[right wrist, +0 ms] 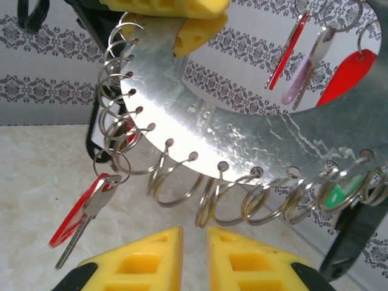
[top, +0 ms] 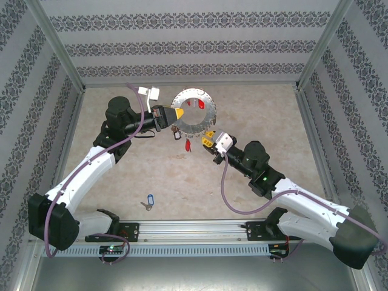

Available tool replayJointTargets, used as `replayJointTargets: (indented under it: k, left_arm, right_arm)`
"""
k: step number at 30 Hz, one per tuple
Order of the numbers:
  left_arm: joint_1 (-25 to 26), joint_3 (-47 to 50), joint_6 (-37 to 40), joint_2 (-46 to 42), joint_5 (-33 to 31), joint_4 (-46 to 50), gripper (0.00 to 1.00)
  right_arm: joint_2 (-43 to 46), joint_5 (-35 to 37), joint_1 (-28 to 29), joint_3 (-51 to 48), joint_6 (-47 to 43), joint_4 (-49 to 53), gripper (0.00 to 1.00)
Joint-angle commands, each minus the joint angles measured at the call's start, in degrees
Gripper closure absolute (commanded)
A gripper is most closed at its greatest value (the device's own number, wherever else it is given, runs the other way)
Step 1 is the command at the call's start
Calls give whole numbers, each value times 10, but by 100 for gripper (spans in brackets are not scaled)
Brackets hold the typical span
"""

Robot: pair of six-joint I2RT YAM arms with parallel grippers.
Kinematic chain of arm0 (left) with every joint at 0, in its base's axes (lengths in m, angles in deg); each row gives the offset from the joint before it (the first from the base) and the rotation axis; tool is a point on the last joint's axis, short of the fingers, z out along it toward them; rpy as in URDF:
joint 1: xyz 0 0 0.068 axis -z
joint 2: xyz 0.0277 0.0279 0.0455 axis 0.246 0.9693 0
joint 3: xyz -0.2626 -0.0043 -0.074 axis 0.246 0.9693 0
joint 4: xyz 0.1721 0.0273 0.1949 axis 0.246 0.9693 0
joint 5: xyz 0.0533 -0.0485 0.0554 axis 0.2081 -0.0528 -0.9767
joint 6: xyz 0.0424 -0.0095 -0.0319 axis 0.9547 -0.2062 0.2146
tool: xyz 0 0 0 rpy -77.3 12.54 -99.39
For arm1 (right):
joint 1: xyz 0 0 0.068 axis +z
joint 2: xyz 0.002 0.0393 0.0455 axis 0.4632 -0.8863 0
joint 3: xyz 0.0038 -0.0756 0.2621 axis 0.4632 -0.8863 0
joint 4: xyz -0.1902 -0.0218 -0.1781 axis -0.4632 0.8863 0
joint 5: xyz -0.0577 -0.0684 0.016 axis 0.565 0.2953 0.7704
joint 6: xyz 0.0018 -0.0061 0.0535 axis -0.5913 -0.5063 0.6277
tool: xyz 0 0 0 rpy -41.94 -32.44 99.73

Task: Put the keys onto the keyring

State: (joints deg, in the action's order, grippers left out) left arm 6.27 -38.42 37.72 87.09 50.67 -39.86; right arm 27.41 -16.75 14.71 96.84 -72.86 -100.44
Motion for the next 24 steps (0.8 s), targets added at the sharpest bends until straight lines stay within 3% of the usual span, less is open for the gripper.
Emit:
replayJointTargets:
  k: [1,24]
  left_arm:
    - [-1,-1,13,-16,-8,-18,100]
    - [0,2,14,-22,-11,-17,100]
  right_arm:
    - [1,3,8,18,3,-20,84]
    - [-23,26,27,39,-11,-17,83]
